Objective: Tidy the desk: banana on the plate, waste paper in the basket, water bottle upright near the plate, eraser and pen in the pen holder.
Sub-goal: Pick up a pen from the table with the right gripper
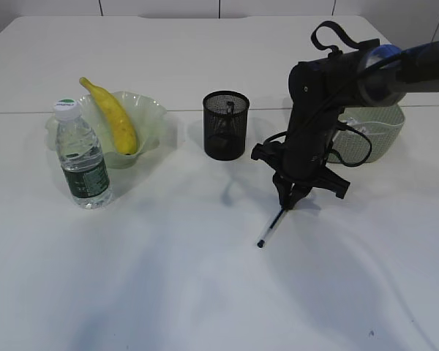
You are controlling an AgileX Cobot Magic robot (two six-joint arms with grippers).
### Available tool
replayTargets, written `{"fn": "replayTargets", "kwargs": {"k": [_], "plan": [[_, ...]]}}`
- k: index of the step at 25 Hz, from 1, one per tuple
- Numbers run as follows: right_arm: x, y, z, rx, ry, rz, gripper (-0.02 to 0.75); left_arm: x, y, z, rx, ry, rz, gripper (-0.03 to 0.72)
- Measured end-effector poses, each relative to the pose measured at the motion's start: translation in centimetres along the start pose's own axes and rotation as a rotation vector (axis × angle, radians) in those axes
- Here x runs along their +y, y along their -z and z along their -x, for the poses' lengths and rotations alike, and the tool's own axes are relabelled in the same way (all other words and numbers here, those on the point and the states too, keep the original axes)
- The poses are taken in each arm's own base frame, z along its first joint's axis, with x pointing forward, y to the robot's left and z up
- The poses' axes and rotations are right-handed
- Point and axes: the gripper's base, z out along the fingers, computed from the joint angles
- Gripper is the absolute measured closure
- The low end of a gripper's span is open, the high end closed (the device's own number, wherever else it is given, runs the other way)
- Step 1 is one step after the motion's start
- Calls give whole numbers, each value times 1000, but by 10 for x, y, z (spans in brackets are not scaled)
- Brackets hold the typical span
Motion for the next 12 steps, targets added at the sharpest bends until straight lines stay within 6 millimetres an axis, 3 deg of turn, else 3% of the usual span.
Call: {"fn": "replayTargets", "kwargs": {"k": [12], "plan": [[0,0,1,-6,38,0,675,0,0,0,0,0,0,214]]}}
